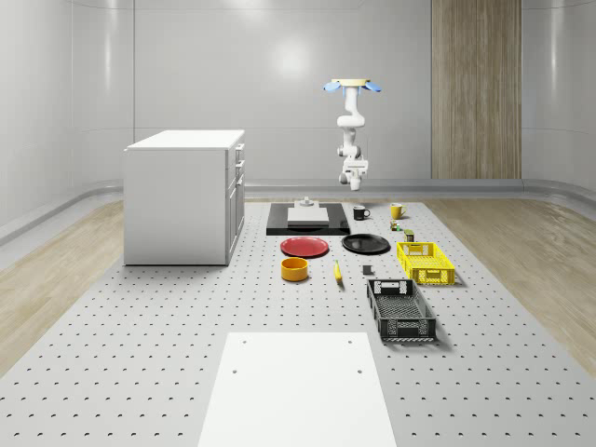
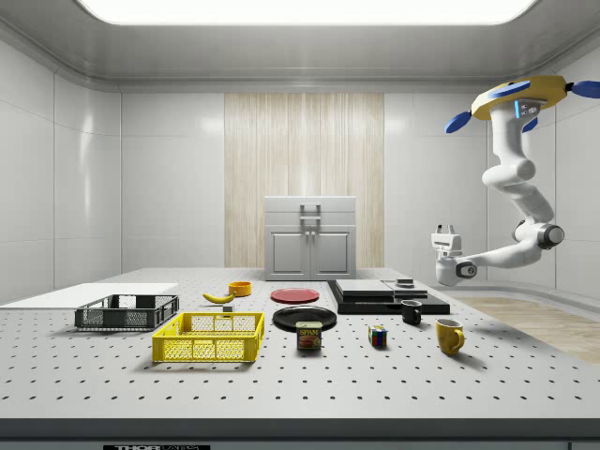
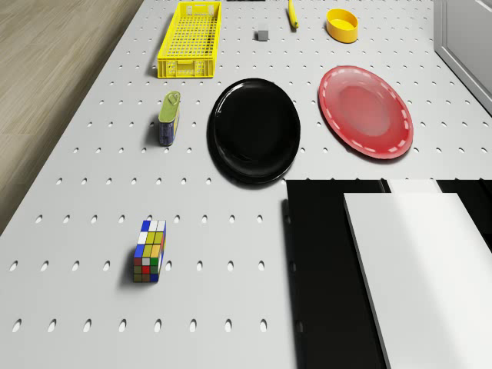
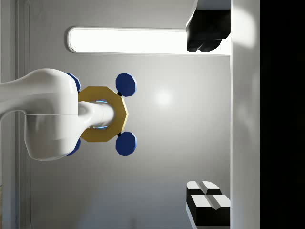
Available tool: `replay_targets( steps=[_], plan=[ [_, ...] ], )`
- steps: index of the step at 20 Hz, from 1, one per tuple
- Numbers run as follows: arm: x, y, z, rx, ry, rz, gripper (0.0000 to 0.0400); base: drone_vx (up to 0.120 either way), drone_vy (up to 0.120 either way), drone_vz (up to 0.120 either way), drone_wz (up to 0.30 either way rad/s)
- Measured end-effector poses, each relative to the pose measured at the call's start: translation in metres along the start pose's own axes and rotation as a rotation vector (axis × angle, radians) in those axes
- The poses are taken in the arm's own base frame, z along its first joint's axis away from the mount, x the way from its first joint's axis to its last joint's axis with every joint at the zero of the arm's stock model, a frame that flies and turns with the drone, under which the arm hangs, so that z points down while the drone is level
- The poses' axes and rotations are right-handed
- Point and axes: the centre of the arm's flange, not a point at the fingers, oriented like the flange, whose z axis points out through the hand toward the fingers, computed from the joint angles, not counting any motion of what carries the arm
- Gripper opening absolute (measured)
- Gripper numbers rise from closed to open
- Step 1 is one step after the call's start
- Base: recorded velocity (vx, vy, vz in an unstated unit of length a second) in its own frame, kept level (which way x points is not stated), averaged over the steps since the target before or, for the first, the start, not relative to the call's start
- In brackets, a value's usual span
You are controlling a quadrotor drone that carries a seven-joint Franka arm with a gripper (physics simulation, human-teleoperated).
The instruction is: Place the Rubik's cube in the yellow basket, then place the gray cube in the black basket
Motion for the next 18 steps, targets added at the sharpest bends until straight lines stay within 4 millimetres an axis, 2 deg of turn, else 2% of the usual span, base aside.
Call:
replay_targets(
  steps=[8,18],
  plan=[
    [-0.0011,-0.0002,0.0000,-0.002,0.011,0.000,0.0400,0.120,0.000,0.000,0.000],
    [-0.0054,-0.0035,0.0002,-0.035,0.054,-0.001,0.0400,0.120,0.120,0.000,0.000]
  ],
)
